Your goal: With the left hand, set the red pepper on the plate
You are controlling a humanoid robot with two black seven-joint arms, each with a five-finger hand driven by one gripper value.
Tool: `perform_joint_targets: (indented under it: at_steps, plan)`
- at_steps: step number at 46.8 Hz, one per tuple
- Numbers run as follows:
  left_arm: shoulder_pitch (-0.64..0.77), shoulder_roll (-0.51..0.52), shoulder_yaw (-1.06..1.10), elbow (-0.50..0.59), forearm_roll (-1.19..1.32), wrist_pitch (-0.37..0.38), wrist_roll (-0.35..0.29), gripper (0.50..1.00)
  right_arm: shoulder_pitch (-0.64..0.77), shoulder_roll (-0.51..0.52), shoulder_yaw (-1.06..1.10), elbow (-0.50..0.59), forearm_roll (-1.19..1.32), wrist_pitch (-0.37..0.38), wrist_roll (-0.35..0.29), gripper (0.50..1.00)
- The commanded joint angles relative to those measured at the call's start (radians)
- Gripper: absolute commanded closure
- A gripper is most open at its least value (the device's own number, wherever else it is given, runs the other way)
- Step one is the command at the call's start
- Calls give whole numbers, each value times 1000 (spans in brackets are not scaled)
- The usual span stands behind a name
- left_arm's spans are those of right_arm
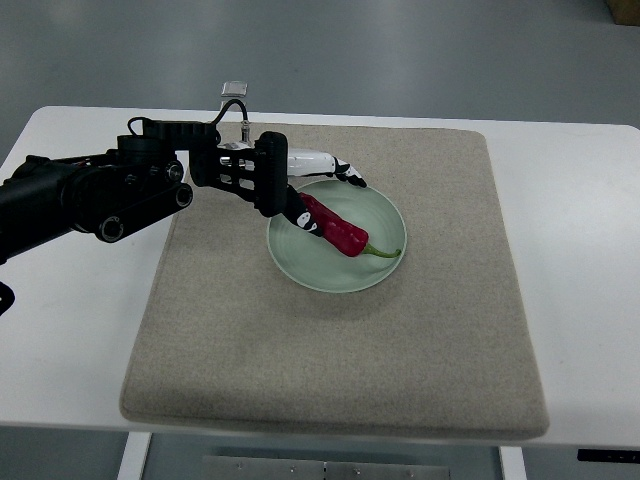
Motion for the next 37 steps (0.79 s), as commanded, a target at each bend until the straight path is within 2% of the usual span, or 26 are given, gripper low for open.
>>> perform_joint_targets:
  at_steps: [1, 8, 18, 28, 37]
  plan:
    - [-3, 2, -5, 31, -1, 3, 0, 581, 0, 0, 0, 0, -1, 0, 0, 572]
    - [-3, 2, -11, 123, -4, 12, 0, 570, 0, 0, 0, 0, -1, 0, 0, 572]
    - [-3, 4, -9, 231, -102, 104, 1, 508, 0, 0, 0, 0, -1, 0, 0, 572]
    - [-2, 4, -9, 315, -280, 130, 2, 506, 0, 0, 0, 0, 1, 0, 0, 572]
    - [-3, 4, -14, 327, -536, 133, 3, 508, 0, 0, 0, 0, -1, 0, 0, 572]
